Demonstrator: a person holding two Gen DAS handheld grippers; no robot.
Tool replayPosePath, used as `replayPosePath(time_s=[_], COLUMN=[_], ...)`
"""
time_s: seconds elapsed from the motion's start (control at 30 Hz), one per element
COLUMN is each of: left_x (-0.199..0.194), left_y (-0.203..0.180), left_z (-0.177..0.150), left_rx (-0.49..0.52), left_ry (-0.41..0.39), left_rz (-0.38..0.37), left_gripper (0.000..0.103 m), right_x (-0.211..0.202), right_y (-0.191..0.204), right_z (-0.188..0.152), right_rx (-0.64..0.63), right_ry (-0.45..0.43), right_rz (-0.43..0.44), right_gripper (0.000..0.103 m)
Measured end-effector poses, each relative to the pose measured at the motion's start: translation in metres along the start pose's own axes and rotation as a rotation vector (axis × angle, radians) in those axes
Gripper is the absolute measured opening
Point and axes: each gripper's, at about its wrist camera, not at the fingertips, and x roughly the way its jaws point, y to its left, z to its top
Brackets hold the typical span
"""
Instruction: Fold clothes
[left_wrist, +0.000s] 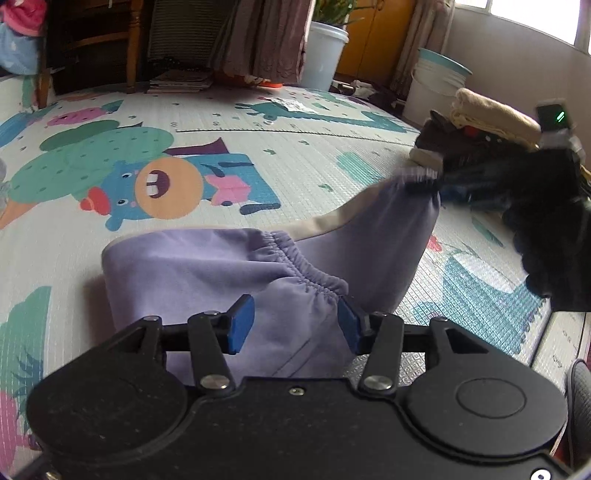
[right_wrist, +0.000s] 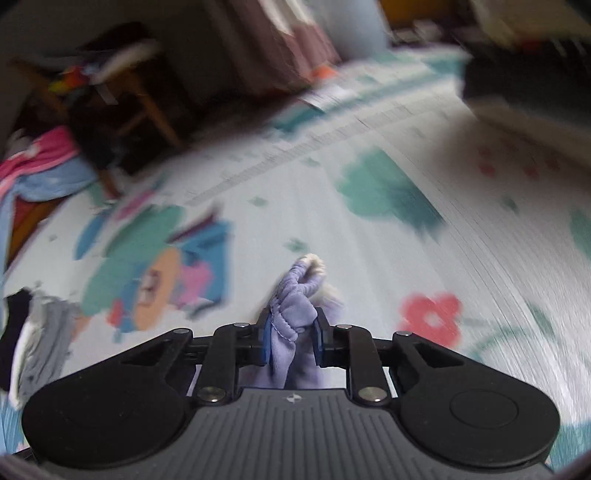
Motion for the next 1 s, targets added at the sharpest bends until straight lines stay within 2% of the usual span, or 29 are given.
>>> replayPosePath(time_s=[0.17, 0.3, 0.4, 0.53, 0.73, 0.83, 0.9, 1.0], left_x=[-0.007, -0.016, -0.024, -0.037, -0.056, -0.066, -0.068, -0.065], left_y=[0.014, 0.03, 0.046, 0.069, 0.096, 0.106, 0.109, 0.105], left_z=[-0.003, -0.006, -0.008, -0.014, -0.022, -0.022, -0.018, -0.01], left_rx=[-0.048, -0.136, -0.216, -0.332, -0.456, -0.487, -0.492, -0.459], left_ry=[-0.013, -0.037, -0.056, -0.091, -0.141, -0.163, -0.171, -0.192], left_rz=[0.025, 0.074, 0.105, 0.167, 0.276, 0.313, 0.301, 0.268], left_gripper=[0.05, 0.05, 0.05, 0.05, 0.05, 0.05, 0.05, 0.05], right_x=[-0.013, -0.012, -0.009, 0.005, 0.04, 0.054, 0.051, 0.026], right_y=[0.065, 0.116, 0.15, 0.187, 0.216, 0.219, 0.218, 0.21], right_z=[0.008, 0.003, -0.007, -0.04, -0.086, -0.107, -0.118, -0.113], right_rx=[-0.196, -0.387, -0.519, -0.7, -0.803, -0.813, -0.83, -0.8], right_ry=[-0.042, -0.05, -0.046, 0.005, 0.126, 0.242, 0.264, 0.224], right_rz=[0.084, 0.135, 0.172, 0.22, 0.285, 0.315, 0.327, 0.357], right_gripper=[0.023, 0.023, 0.023, 0.023, 0.024, 0.026, 0.045, 0.049])
